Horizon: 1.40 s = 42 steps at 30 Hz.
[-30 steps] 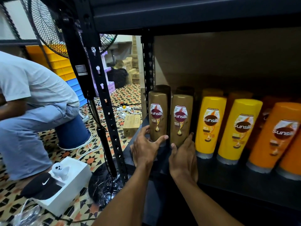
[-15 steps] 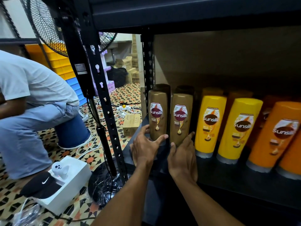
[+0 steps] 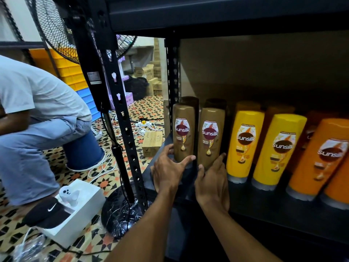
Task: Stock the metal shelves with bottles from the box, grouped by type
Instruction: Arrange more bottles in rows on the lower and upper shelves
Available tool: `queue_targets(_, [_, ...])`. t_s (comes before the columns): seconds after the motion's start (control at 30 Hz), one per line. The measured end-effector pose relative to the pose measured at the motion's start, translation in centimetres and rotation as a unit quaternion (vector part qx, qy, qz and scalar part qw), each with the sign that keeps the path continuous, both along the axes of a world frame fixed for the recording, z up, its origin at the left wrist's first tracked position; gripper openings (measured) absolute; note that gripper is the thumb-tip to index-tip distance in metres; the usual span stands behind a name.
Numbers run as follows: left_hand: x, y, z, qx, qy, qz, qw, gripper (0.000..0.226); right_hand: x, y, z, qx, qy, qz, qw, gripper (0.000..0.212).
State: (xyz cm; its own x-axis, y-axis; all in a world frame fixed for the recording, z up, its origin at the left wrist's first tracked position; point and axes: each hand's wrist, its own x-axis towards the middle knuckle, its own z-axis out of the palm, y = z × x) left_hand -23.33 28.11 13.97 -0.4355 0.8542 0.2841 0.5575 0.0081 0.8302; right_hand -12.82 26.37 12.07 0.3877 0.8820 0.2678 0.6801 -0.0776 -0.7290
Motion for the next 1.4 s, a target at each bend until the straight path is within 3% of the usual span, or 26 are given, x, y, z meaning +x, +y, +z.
queue_targets(0.2, [0.0, -0.3, 0.2, -0.010, 0.017, -0.013, 1.000, 0.087, 0.6, -1.1, 0.4, -0.017, -0.009, 0.023, 1.000, 0.084])
queue_targets(0.43, [-1.7, -2.7, -0.2, -0.018, -0.050, -0.109, 0.993, 0.105, 2.3, -5.2, 0.6, -0.050, -0.030, 0.106, 0.993, 0.090])
queue_targets(0.6, [-1.6, -6.9, -1.1, -0.022, -0.072, -0.148, 0.986, 0.095, 3.7, -8.5, 0.7, -0.045, -0.036, 0.156, 0.986, 0.084])
queue_targets(0.77, [-0.6, -11.2, -0.3, 0.003, -0.033, -0.182, 0.983, 0.073, 6.4, -12.0, 2.3, -0.022, -0.032, 0.240, 0.970, 0.078])
queue_targets(0.93, [2.1, -14.3, 5.4, 0.053, -0.027, -0.244, 0.968, 0.058, 11.6, -14.6, 7.9, 0.087, -0.026, 0.241, 0.966, 0.064])
queue_targets(1.1, [8.5, -17.3, 15.5, 0.149, -0.017, -0.306, 0.940, 0.052, 18.7, -18.2, 17.2, 0.237, -0.073, 0.183, 0.951, 0.047])
queue_targets(1.4, [23.0, -20.8, 31.2, 0.288, -0.006, -0.385, 0.877, 0.045, 34.6, -24.0, 32.4, 0.415, -0.089, 0.062, 0.904, 0.043])
